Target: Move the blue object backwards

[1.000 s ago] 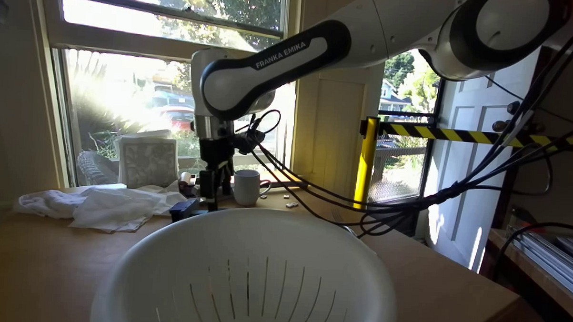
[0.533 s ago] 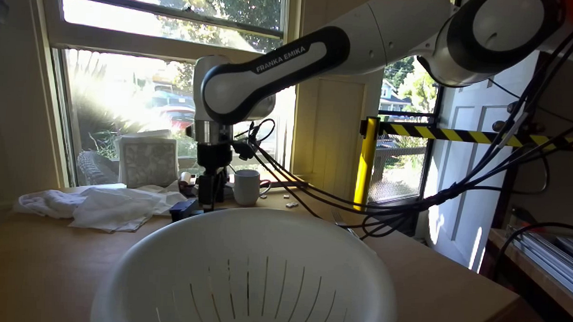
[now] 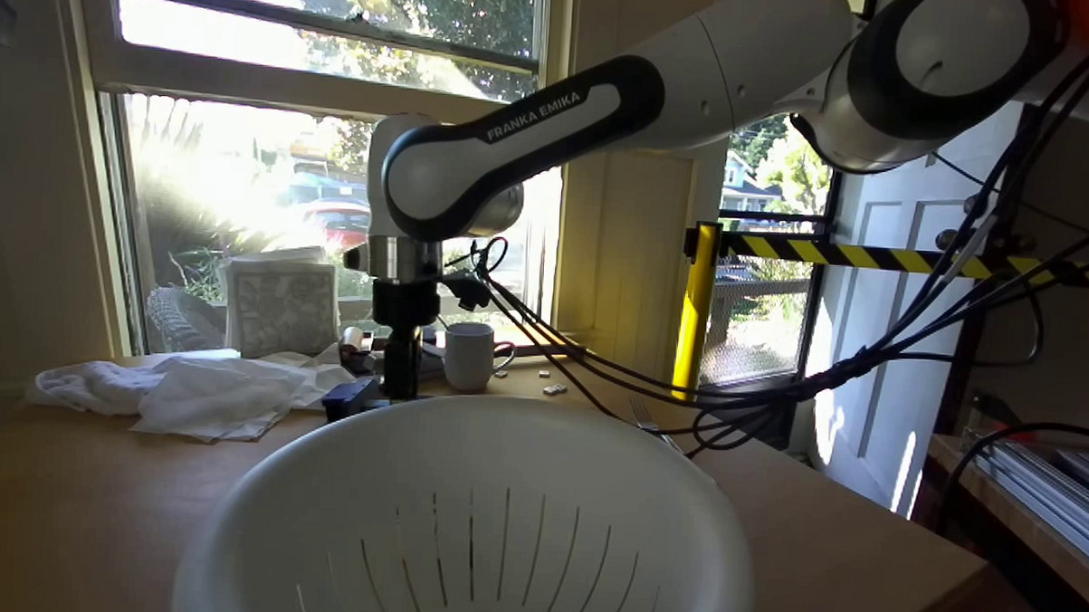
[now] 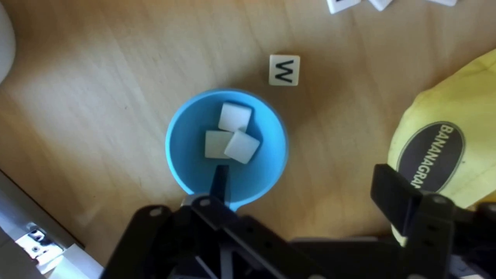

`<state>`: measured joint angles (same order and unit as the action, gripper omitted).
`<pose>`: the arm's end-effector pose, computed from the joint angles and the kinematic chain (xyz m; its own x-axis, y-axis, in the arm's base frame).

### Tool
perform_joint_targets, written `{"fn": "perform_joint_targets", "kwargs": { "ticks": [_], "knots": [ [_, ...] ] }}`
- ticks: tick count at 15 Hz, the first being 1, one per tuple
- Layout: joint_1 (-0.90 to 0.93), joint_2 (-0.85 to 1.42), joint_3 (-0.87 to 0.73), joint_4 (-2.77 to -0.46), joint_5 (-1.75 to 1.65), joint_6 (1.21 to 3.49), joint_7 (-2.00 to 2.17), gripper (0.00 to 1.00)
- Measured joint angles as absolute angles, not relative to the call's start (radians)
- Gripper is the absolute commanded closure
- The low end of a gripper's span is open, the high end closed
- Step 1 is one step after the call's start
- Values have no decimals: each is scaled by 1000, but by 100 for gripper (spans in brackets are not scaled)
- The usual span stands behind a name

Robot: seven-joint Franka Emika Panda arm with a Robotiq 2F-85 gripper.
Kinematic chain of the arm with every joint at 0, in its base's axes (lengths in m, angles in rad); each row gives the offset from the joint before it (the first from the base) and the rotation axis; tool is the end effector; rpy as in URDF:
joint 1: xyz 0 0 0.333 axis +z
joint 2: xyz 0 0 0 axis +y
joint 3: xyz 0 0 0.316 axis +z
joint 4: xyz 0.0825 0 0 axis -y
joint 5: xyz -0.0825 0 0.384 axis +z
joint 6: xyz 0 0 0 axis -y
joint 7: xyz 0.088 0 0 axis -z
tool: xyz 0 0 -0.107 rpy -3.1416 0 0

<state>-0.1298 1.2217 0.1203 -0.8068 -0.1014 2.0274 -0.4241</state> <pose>0.7926 -0.0568 0.1633 0.9286 0.3709 0.0129 0.3711 -0.9284 -0.0182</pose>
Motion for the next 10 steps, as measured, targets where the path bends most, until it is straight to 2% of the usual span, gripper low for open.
{"fn": "perform_joint_targets", "kwargs": {
  "ticks": [2,3,8,10],
  "knots": [
    [-131,1229,121,-807,-101,2027,-437,49],
    [-131,1232,122,-807,-101,2027,-441,61],
    [-131,1242,123,-807,-101,2028,-449,95],
    [-132,1242,121,-807,-102,2029,-449,100]
  ]
}}
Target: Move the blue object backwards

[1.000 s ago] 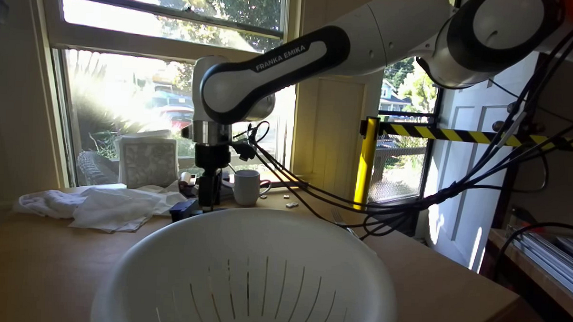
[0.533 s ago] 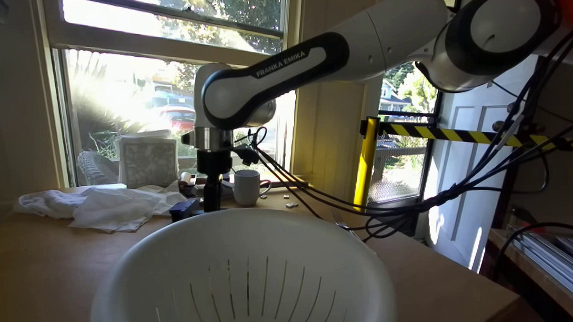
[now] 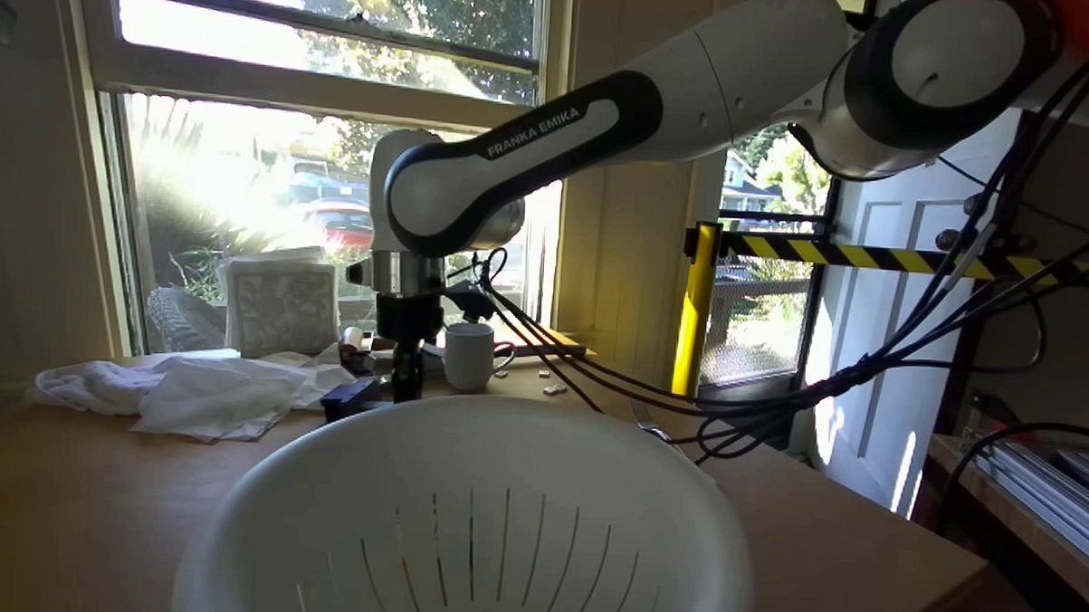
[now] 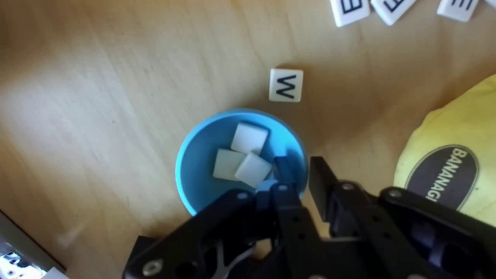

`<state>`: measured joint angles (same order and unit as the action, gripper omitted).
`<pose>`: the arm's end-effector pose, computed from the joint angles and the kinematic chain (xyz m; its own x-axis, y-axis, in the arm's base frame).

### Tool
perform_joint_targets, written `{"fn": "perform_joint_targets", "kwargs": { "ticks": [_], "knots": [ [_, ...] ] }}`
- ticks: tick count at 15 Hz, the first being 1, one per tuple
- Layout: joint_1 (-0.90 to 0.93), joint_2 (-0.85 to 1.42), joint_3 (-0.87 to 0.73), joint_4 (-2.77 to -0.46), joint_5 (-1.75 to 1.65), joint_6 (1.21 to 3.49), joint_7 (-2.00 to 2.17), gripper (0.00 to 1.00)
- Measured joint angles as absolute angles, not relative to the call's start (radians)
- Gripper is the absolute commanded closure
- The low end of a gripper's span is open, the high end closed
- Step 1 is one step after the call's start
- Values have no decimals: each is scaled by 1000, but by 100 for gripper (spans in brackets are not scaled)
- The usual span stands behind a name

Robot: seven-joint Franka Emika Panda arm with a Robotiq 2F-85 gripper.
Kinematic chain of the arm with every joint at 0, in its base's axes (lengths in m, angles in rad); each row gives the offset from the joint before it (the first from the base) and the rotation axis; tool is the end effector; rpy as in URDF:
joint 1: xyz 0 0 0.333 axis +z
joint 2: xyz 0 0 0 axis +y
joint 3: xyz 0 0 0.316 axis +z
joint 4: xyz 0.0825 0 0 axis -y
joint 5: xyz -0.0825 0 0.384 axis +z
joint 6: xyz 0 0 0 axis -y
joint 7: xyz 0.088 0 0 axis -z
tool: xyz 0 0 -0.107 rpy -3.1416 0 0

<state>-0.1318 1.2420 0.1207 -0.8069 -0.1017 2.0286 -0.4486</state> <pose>0.7890 -0.0578 0.1473 0.9200 0.3919 -0.0031 0.3917 -0.9197 -0.0278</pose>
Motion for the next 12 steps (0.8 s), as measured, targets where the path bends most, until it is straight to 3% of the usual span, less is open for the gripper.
{"fn": "perform_joint_targets", "kwargs": {
  "ticks": [8,12],
  "knots": [
    [-149,1215,86,-822,-104,2062,-435,99],
    [-168,1144,71,-948,-103,2131,-420,99]
  ]
}}
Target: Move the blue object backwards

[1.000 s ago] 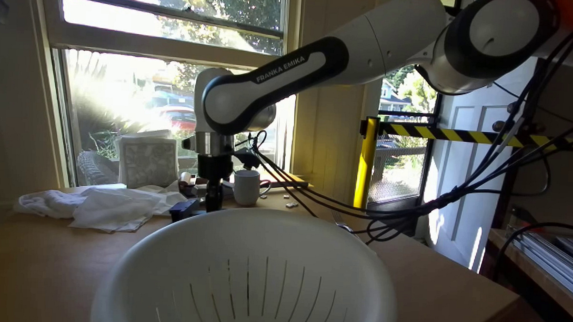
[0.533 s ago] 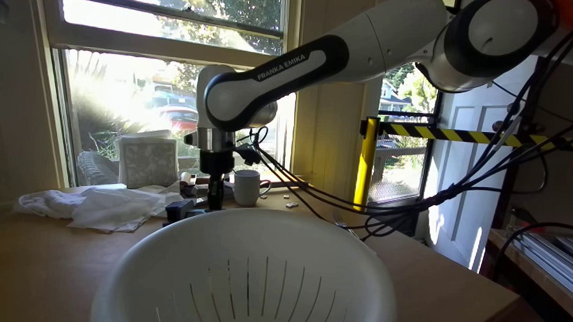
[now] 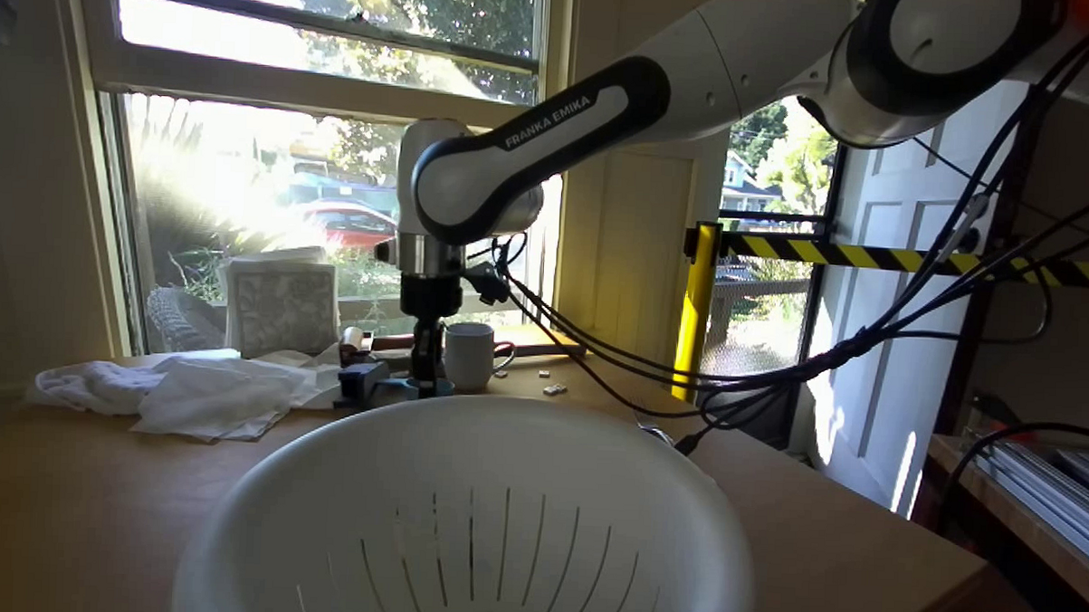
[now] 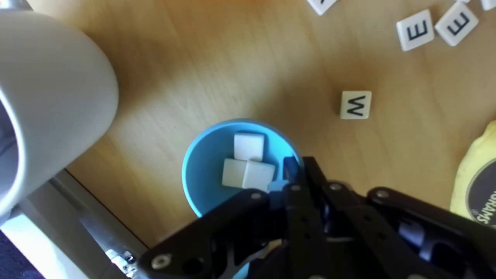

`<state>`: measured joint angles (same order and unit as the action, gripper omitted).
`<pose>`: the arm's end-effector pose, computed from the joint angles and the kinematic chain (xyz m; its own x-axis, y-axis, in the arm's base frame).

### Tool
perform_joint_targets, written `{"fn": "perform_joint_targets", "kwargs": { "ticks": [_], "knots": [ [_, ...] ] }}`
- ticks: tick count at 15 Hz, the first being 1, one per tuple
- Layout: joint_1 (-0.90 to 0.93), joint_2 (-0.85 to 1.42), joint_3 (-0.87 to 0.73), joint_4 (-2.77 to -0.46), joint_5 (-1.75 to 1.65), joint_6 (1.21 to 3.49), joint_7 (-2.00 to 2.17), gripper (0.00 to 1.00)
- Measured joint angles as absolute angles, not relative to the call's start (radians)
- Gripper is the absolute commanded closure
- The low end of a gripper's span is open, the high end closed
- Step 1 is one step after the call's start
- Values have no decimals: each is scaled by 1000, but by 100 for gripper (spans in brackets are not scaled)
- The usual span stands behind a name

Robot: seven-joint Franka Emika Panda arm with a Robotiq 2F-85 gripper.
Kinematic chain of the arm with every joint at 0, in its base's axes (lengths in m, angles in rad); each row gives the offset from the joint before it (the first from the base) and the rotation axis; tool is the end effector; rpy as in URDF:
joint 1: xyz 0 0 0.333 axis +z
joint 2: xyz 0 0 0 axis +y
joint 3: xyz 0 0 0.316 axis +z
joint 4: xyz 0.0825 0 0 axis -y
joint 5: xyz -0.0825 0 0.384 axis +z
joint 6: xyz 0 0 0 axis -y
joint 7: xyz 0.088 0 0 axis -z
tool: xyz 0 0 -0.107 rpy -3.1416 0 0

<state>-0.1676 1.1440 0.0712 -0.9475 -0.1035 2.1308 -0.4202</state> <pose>0.7817 -0.1023 0.1668 0.9442 0.3282 0.0274 0.3270 -0.9442 0.0397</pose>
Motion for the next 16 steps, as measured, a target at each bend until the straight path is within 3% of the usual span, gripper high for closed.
{"fn": "perform_joint_targets", "kwargs": {
  "ticks": [16],
  "knots": [
    [-219,736,82,-1637,-54,2315,-450,99]
  ]
}}
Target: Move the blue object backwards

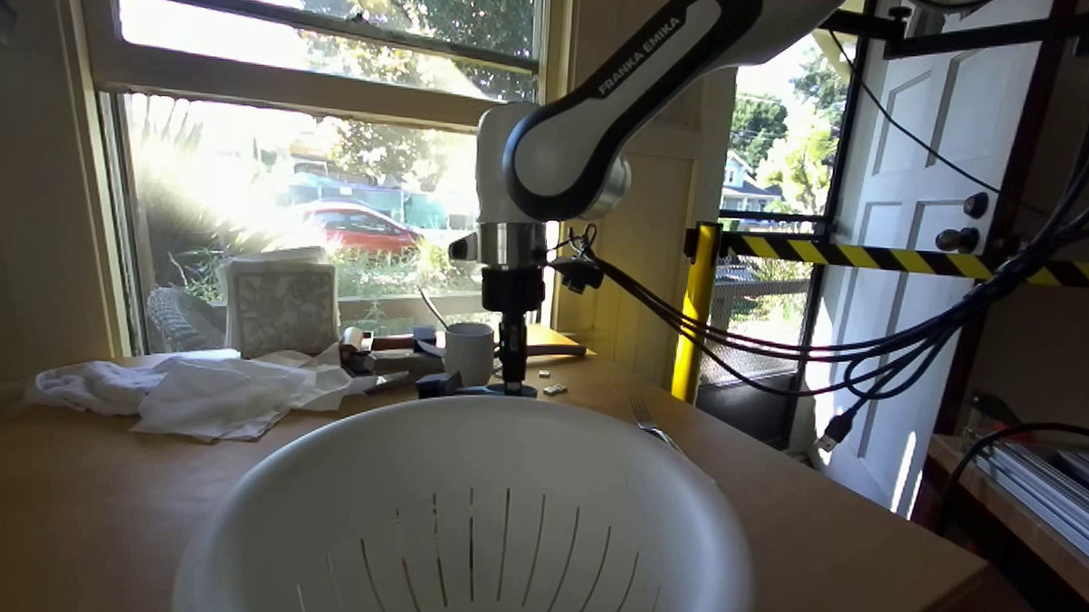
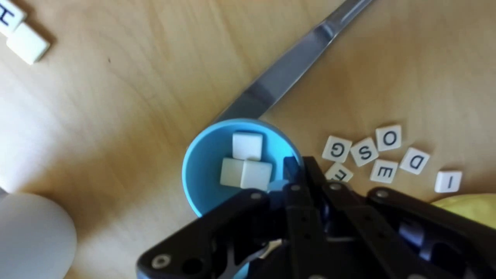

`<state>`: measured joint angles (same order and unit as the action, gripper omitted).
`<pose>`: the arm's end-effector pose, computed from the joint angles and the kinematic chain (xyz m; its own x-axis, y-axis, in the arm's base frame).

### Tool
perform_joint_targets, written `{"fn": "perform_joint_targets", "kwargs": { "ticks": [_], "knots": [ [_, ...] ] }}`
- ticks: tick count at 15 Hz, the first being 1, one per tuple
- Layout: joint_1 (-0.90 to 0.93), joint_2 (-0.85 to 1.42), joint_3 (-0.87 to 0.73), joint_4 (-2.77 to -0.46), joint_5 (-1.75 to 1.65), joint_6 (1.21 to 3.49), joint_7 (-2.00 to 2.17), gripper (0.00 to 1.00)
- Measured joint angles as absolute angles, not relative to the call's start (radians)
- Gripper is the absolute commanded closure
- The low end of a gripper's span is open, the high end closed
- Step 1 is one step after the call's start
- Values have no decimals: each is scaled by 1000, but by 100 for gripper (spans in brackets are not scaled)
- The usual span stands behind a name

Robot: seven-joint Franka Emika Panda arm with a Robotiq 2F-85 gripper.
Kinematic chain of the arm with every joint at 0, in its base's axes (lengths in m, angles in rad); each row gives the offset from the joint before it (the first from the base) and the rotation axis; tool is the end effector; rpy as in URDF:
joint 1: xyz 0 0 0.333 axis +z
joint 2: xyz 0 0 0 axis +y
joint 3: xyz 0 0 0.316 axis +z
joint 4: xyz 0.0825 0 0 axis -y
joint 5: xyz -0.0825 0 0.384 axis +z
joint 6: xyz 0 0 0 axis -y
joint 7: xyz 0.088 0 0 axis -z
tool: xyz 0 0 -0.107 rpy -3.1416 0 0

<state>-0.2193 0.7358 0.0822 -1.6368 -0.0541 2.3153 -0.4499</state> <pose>0.6742 -0.1003 0.1828 0.9447 0.3254 -0.0412 0.3239 -0.9453 -0.0392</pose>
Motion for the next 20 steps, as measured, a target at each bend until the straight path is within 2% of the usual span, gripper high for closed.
{"fn": "perform_joint_targets", "kwargs": {
  "ticks": [8,11,12,20],
  "knots": [
    [-230,514,82,-2013,40,2456,-444,95],
    [-231,489,82,-2044,41,2465,-443,95],
    [-231,488,82,-2045,42,2465,-442,99],
    [-231,484,74,-2078,41,2495,-472,99]
  ]
}}
